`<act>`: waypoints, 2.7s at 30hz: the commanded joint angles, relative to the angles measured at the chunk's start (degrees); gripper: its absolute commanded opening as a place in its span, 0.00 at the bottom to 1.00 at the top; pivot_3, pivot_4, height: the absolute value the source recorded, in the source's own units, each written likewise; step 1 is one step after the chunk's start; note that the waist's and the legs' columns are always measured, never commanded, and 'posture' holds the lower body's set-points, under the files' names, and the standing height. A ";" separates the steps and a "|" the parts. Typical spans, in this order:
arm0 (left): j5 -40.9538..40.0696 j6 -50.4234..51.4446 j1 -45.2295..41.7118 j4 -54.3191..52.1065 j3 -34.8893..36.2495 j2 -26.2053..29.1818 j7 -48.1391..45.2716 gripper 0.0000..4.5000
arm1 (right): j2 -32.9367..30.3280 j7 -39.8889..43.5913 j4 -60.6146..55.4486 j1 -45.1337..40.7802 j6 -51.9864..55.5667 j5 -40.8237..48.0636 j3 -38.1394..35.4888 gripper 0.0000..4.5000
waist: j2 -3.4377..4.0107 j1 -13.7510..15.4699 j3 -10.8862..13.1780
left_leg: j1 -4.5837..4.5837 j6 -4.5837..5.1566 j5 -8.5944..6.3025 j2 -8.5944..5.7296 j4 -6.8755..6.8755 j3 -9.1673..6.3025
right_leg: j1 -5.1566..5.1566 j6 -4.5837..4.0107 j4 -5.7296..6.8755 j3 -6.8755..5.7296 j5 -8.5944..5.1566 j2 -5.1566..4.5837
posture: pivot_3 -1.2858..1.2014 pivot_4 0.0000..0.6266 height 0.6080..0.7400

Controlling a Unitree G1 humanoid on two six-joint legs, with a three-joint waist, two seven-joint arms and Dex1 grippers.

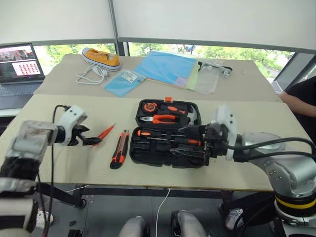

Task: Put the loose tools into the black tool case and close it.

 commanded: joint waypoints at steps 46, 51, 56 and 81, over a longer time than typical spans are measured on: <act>13.13 -29.99 -20.69 14.77 -14.66 -21.42 -29.55 0.10 | -7.24 -14.68 -11.42 16.98 -4.07 5.79 -6.75 1.00 | -0.58 0.28 0.08 | -0.24 0.86 -0.46 0.20 0.97 0.24 | 0.05 0.40 -0.07 0.47 0.05 -0.10 | 0.52 0.24 0.84; 13.34 -29.37 -20.28 13.92 -14.70 -21.92 -29.35 0.10 | -6.81 -15.28 -11.22 16.61 -4.08 6.10 -6.48 1.00 | -0.58 0.29 0.08 | -0.25 0.86 -0.47 0.20 1.00 0.24 | 0.05 0.41 -0.06 0.49 0.06 -0.10 | 0.52 0.24 0.84; 14.20 -29.67 -20.52 14.99 -14.77 -23.02 -28.26 0.10 | -6.35 -15.61 -11.07 16.57 -4.18 6.07 -5.89 1.00 | -0.57 0.57 0.08 | -0.28 0.87 -0.47 0.17 1.03 0.24 | 0.05 0.43 -0.06 0.49 0.08 -0.10 | 0.52 0.24 0.84; -0.03 -24.00 -17.89 8.30 -5.71 -19.26 -27.06 0.61 | -6.66 -15.49 -10.43 17.58 -5.04 6.01 -5.57 1.00 | -0.56 0.82 0.07 | -0.41 0.91 -0.49 0.10 1.09 0.22 | -0.02 0.50 -0.08 0.48 0.11 -0.09 | 0.52 0.24 0.84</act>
